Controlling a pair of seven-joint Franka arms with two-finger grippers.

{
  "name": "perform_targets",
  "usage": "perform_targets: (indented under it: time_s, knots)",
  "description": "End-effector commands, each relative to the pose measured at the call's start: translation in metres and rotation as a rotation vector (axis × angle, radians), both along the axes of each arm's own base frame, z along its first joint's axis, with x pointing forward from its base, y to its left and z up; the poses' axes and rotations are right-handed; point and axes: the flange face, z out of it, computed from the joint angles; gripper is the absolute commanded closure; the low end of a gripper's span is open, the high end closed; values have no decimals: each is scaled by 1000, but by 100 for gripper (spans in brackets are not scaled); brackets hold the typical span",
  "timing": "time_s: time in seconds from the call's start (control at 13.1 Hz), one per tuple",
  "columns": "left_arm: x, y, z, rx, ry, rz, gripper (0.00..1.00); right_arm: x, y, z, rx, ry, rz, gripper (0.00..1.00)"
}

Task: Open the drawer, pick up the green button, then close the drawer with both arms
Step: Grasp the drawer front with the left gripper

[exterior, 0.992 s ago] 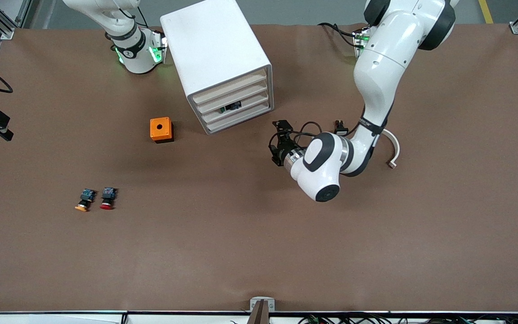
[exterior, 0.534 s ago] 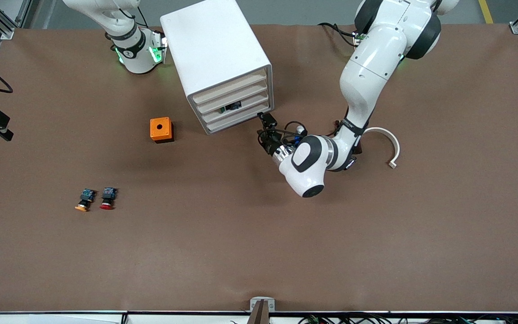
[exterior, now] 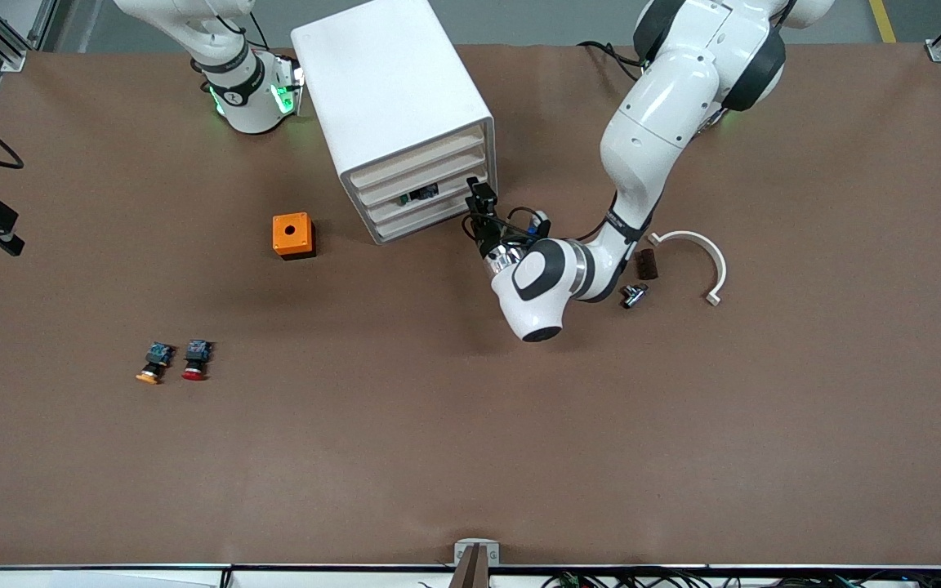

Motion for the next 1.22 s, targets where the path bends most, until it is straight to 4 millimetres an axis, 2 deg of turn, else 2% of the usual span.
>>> perform_targets:
  time_s: [0.0,0.15,0.38,0.61,0.84,1.14]
  knots:
    - [-7,0,-11,32,51,8,46,2,-3,3,0,-1,-9,0]
    - [-11,0,-18,62,68,7,53,2,-3,3,0,-1,-9,0]
    - [-26,-12,-16,57,80,-33,61,2,-3,3,0,-1,-9,0]
    - [-32,-15,-16,52,89,-51,69,2,-3,3,0,-1,-9,0]
    - [-32,-17,-15,45,91,-42,84,2,-3,3,0,-1,-9,0]
    - [-26,-15,-14,52,102,-13,90,2,-3,3,0,-1,-9,0]
